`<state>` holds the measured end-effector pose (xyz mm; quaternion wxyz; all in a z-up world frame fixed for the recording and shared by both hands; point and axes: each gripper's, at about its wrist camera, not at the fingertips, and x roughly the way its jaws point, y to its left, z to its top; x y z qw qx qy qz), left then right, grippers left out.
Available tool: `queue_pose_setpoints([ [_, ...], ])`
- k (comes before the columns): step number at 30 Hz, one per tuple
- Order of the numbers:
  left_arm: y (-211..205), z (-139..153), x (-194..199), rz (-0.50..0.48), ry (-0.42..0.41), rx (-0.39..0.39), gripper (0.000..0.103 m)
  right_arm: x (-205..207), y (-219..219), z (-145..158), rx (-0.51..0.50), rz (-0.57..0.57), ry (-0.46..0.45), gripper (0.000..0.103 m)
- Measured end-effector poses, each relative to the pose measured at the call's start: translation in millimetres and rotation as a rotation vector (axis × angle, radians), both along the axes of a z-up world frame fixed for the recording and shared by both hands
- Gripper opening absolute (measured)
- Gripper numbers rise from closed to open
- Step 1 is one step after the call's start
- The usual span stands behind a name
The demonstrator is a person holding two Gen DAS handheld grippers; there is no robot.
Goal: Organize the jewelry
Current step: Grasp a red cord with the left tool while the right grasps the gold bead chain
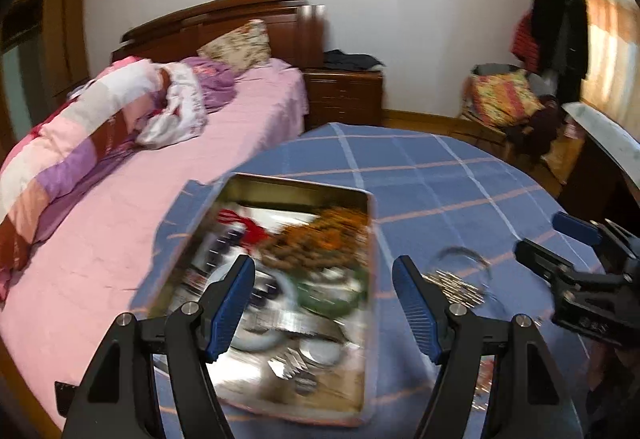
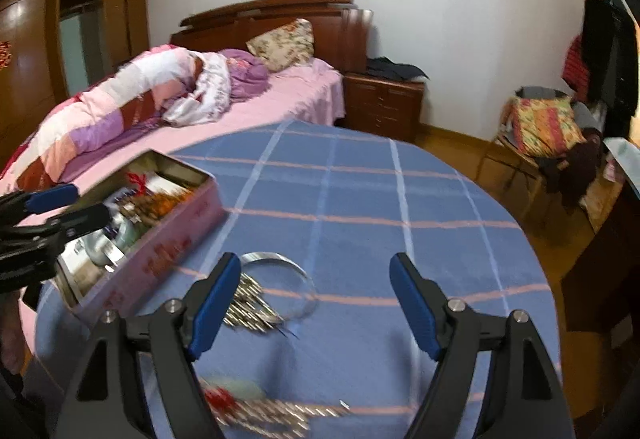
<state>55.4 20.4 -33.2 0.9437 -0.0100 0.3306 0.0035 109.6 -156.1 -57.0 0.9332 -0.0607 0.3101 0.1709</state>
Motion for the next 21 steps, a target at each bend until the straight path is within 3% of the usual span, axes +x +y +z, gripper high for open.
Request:
queue_pose_setpoints([
  [7,-49,-9,-16,-0.129,0.017,0.014,0.071,-13,-33,-10,-0.016,-0.073,0.034,0.084],
  [21,-86,-24,-17,-0.218,0.07,0.042,0.071,-18,-55,-19,0.005,-0.11,0.055,0.086],
])
